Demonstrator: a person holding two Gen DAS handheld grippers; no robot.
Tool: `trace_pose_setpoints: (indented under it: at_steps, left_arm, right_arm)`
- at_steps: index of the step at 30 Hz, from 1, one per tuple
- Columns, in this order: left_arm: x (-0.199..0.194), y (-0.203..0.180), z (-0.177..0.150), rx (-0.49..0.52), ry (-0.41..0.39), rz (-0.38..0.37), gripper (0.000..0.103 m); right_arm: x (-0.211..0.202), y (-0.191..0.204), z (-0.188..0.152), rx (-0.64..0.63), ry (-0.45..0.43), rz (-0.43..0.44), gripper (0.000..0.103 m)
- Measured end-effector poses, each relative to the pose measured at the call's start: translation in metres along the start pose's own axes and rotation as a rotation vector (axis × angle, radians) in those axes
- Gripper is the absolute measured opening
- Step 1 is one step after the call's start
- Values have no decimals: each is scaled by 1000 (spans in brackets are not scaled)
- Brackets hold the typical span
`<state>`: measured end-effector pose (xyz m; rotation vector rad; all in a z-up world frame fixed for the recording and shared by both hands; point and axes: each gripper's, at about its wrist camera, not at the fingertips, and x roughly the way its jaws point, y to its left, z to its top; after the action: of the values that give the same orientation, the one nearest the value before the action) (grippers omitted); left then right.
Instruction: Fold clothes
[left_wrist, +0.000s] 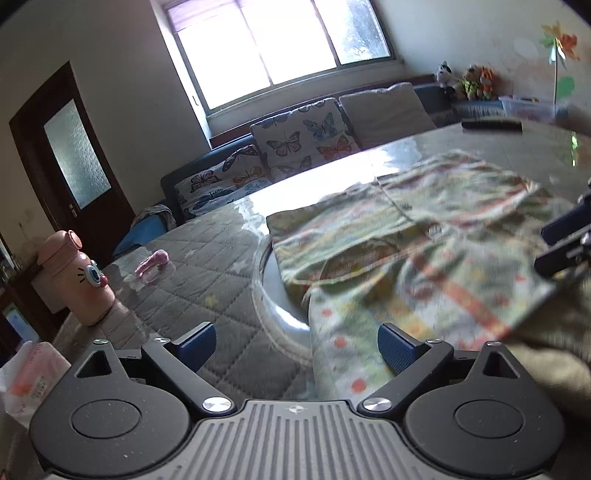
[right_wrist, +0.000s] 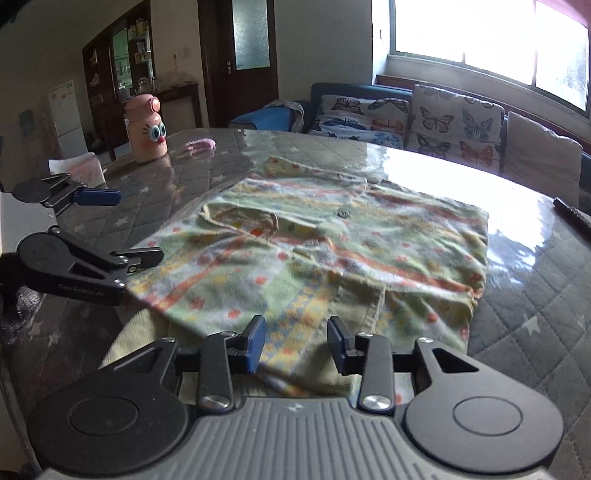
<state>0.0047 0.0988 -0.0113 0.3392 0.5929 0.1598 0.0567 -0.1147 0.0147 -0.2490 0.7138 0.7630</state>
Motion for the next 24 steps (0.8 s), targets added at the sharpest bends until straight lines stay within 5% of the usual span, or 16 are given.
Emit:
trace_pose_setpoints:
  at_steps: [10,15,24]
  left_arm:
    - [-9,0,-8,37,-14,14,98]
    - [-29,-10,-14,140,-65,-5,98]
    - [-56,-47,-30,358,-182,-155,97]
  right_arm:
    - [-11,-11,-11,24,-5,-37,37]
    - [-20,-14,-13,33,-13,-35,37]
    - [-26,-16,-14,36,-16,-48,38]
